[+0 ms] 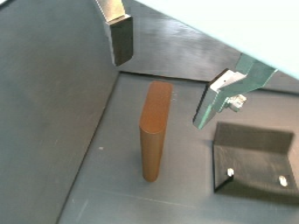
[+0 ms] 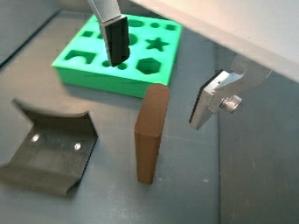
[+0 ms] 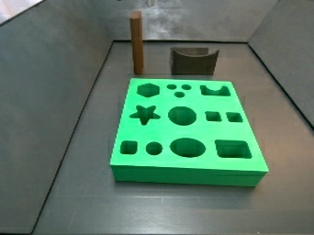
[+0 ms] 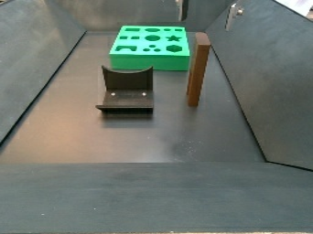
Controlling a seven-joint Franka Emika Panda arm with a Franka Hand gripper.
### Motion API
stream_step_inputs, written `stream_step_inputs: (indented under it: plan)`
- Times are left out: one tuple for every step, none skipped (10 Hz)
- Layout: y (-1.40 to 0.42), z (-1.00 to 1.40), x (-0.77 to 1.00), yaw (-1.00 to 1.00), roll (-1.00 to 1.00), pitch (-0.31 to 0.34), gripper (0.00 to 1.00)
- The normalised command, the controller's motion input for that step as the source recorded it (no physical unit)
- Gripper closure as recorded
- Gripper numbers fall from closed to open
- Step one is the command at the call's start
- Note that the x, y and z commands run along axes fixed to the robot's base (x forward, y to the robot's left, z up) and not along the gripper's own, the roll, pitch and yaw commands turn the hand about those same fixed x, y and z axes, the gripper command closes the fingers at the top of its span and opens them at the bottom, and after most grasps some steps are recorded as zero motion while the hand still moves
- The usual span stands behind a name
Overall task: Pick up the square-circle object. Move up. Rotate the square-circle object. Move to above the board. Insert the square-circle object.
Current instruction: Rotate the square-circle object.
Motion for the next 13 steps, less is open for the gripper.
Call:
stream_step_inputs:
  plan:
    - [0.03, -0.03, 0.04, -1.0, 0.0, 0.009, 0.0]
    - [0.03, -0.03, 0.04, -1.0, 0.0, 0.01, 0.0]
    - [0.03, -0.03, 0.04, -1.0, 0.0, 0.011, 0.0]
    - [0.03, -0.03, 0.04, -1.0, 0.0, 0.011, 0.0]
    - [0.03, -0.03, 0.04, -1.0, 0.0, 0.012, 0.0]
    - [0.03, -0.03, 0.04, -1.0, 0.0, 0.014, 0.0]
    - [0.03, -0.03, 0.04, -1.0, 0.0, 0.016, 0.0]
    - [0.03, -0.03, 0.04, -1.0, 0.0, 0.018, 0.0]
    - [0.03, -0.03, 0.04, -1.0, 0.01, 0.021, 0.0]
    - [0.03, -0.03, 0.04, -1.0, 0.01, 0.026, 0.0]
    - [0.03, -0.03, 0.04, -1.0, 0.01, 0.032, 0.0]
    - [0.03, -0.03, 0.04, -0.78, 0.01, 0.033, 0.0]
    - [0.03, -0.03, 0.04, -0.47, 0.01, 0.032, 0.0]
